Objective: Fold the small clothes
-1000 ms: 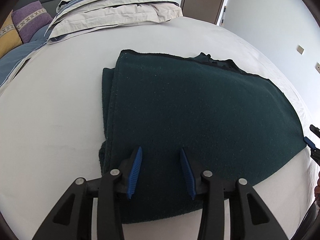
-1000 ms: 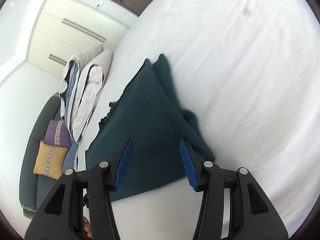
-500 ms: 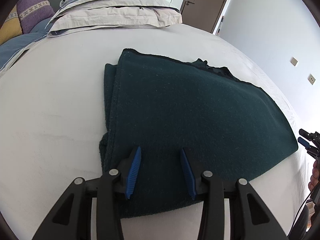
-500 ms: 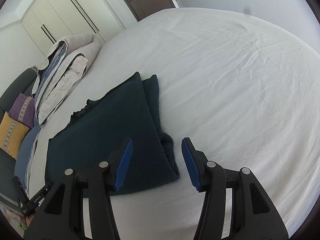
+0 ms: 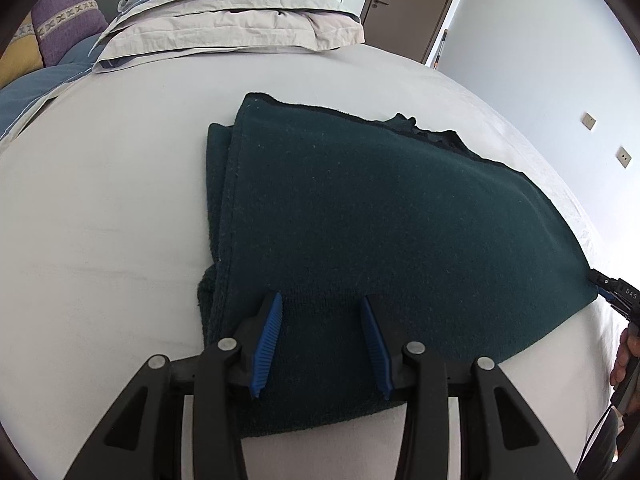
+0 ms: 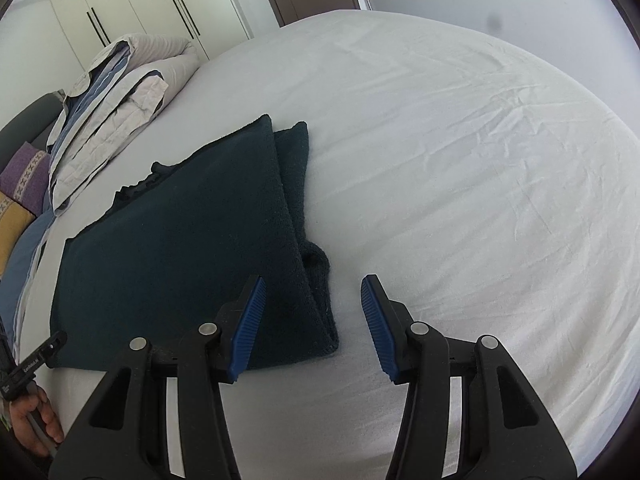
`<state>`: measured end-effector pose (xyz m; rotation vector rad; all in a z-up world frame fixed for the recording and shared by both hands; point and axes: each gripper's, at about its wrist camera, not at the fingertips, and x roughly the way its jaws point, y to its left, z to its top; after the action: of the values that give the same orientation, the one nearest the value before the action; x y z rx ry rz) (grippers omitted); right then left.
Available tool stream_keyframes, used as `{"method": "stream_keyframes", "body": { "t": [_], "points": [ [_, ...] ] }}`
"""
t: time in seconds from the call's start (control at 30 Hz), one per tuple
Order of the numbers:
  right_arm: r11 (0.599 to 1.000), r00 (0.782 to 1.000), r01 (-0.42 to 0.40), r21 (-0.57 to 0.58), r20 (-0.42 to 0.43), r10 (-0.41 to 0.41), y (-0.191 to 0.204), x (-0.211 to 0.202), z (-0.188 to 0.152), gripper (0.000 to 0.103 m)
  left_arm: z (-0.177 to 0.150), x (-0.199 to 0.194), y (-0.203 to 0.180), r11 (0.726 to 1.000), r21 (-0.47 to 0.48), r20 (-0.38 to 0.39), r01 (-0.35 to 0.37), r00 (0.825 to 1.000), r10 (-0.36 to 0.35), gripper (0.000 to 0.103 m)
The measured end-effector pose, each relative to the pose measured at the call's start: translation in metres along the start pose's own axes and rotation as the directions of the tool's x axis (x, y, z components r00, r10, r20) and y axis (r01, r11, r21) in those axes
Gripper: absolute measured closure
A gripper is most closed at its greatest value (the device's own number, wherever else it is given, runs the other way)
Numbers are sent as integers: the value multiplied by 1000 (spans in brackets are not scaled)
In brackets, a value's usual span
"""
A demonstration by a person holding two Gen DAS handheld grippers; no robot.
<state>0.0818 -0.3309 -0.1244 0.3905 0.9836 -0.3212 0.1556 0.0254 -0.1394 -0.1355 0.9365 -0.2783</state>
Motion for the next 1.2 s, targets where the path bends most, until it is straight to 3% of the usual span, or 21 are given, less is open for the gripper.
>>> {"method": "stream_keyframes", "body": {
  "t": [0.1,0.2,0.6,0.73,0.87,1.03,1.07,1.2],
  "points": [
    [1000,1000,-1,-19,-13,1,2,2,-3,92,0,0,1,1000,-3,-1,4,1000,-4,59],
    [998,1000,15,-60,-12,-16,7,3,-4,97,0,0,1,1000,-4,-1,4,1000,-4,59],
    [1000,1000,-10,0,-20,10,-12,3,-15,99,4,1,8,1000,-9,-15,30,999,-30,59],
    [999,999,6,-38,-31,-7,-7,8,-14,98,3,0,9,1000,-9,-14,30,999,-30,59],
    [1000,999,-20,-18,-36,19,-12,10,-7,93,4,0,9,999,-10,-15,32,999,-32,59],
    [995,998,-39,90,54,35,-15,-16,12,66,3,0,9,999,-9,-14,34,999,-34,59],
    [993,996,-55,100,78,47,-11,-22,15,56,3,0,9,1000,-8,-14,30,999,-30,59],
    [989,986,-149,12,83,148,31,-24,27,56,3,1,9,999,-16,-14,33,999,-33,59]
  ]
}}
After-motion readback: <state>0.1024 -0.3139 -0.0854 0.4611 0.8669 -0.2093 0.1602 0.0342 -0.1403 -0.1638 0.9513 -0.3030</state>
